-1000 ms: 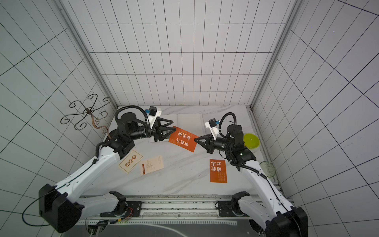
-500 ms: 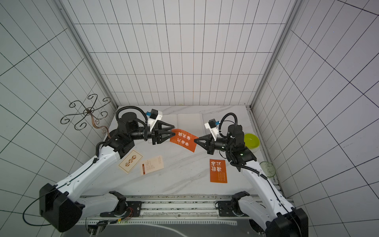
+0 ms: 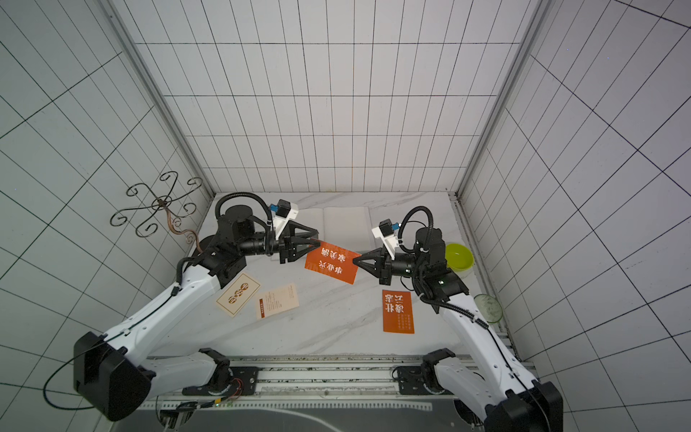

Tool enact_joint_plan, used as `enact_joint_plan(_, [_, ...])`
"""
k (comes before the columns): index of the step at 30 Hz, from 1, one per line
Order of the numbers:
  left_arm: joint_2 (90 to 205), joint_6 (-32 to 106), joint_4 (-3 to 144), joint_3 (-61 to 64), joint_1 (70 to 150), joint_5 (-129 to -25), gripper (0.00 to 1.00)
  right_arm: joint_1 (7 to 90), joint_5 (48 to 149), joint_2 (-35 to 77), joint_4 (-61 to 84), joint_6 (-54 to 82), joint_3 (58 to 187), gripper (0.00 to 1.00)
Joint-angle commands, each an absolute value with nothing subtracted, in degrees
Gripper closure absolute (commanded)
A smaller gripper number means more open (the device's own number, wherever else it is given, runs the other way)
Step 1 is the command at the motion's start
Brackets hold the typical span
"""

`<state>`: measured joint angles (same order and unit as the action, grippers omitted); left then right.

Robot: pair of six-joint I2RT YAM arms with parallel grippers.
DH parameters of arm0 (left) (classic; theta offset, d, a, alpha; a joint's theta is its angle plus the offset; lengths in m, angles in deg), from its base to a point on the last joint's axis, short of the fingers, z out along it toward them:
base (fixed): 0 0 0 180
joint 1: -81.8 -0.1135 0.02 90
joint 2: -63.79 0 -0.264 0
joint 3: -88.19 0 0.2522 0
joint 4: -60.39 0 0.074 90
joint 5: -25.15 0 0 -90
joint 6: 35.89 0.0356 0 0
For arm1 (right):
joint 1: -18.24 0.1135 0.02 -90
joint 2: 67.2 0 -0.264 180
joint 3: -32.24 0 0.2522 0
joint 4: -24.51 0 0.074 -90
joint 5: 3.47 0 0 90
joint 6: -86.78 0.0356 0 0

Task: Place the photos into the photo albums
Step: Insert the photo into the photo album.

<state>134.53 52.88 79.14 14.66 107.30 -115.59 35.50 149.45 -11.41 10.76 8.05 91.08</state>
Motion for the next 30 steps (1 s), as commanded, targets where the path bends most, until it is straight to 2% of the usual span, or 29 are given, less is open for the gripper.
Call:
enact_joint_plan(1, [134.8, 54.1, 79.9, 14.2, 106.9, -115.0, 0.49, 35.6, 150.7, -12.5, 8.2, 4.5, 98.8, 1.0])
enact_joint_plan(6, [134.9, 53.8, 79.3, 13.8, 106.9, -121.0, 0.56, 35.6, 149.2, -13.0, 7.8, 4.1, 99.0, 1.0])
enact_joint_plan(9, [134.5, 53.8, 79.4, 13.8, 107.0, -123.7, 0.63, 35.6, 148.9, -13.2, 8.1, 4.1, 99.4, 1.0])
enact_joint_plan(12, [134.2, 53.8, 79.4, 14.1, 107.0, -125.4, 0.76, 35.5, 148.8, -13.5, 8.6, 4.5, 99.7, 1.0])
enact_joint_plan(16, [134.1, 53.4, 79.4, 13.7, 107.0, -127.8, 0.98, 35.6, 148.5, -13.7, 8.9, 4.8, 100.5, 1.0])
enact_joint_plan(17, [134.3, 53.2, 79.4, 13.5, 107.0, -128.4, 1.0, 35.6, 148.3, -13.8, 9.0, 5.0, 100.7, 1.0])
enact_joint_plan(27, [132.5, 51.2, 78.0, 13.7, 107.0, -128.6, 1.0, 35.6, 146.5, -14.4, 10.7, 6.4, 101.0, 0.99])
enact_joint_plan(29, [132.2, 49.8, 76.6, 13.8, 107.0, -128.3, 1.0, 35.6, 145.9, -14.3, 11.2, 6.8, 101.0, 0.96])
enact_joint_plan(30, [132.1, 48.6, 75.5, 13.9, 107.0, -128.2, 1.0, 35.6, 145.5, -14.2, 11.4, 7.0, 101.2, 0.9])
